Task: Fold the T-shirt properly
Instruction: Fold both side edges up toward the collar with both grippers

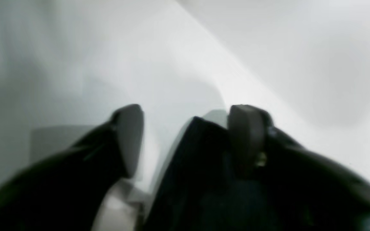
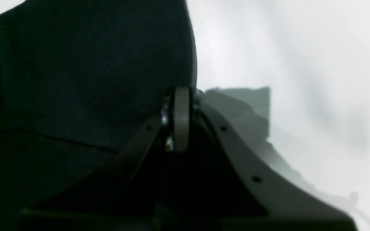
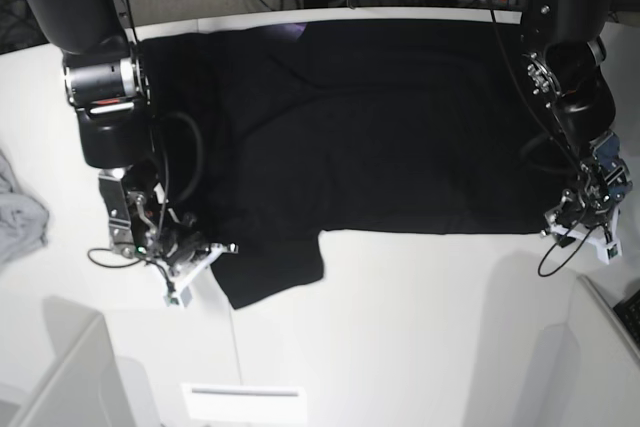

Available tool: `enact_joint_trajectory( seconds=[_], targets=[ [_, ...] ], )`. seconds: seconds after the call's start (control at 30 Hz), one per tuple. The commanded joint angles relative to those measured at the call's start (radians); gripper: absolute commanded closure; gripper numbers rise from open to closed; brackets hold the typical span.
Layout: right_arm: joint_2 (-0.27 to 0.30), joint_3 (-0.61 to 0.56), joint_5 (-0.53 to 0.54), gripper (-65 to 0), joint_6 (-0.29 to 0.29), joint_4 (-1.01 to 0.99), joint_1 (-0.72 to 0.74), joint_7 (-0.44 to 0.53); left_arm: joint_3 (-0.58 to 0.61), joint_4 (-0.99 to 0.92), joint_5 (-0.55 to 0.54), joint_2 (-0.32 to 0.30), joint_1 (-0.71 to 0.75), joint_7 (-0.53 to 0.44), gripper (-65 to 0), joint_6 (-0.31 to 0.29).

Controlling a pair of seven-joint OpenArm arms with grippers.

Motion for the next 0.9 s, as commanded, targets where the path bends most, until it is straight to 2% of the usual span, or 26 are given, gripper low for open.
enact_joint_trajectory(
  seconds=[0.0, 0.1, 0.13, 0.33, 0.43, 0.53, 0.73, 0.87],
  targets=[
    [0.006, 0.004, 0.005, 0.0, 0.005, 0.017, 0.035, 0.013, 0.002, 0.004, 0.003, -0.011, -0.008, 0.034, -29.3, 0.002],
    [0.006, 0.008, 0.005, 0.0, 0.007, 0.017, 0.033, 0.015, 0.002, 0.004, 0.003, -0.011, -0.006, 0.033, -5.1, 0.002],
    [0.006, 0.008, 0.005, 0.0, 0.008, 0.017, 0.033, 0.015, 0.002, 0.003, 0.003, -0.011, -0.006, 0.031, 0.0, 0.002],
    [0.007, 0.010, 0.005, 0.0, 0.010, 0.029, 0.033, 0.016, 0.002, 0.006, -0.006, -0.011, -0.006, 0.039, 0.0, -0.003],
    [0.013, 0.010, 0.005, 0.0, 0.010, 0.109, -0.004, 0.061, 0.002, 0.015, -0.008, -0.011, 0.018, 0.039, 0.0, -0.003],
    [0.033, 0.010, 0.005, 0.0, 0.007, 0.215, -0.054, 0.085, 0.002, 0.118, -0.009, -0.008, 0.077, 0.043, 0.0, -0.003],
    [0.040, 0.010, 0.005, 0.0, 0.005, 0.344, -0.117, 0.085, -0.001, 0.386, -0.017, 0.027, 0.195, 0.162, 0.0, -0.004],
    [0.041, 0.016, 0.005, 0.0, 0.005, 0.364, -0.145, 0.085, -0.001, 0.544, -0.173, 0.029, 0.293, 0.263, 0.0, -0.049]
  ],
)
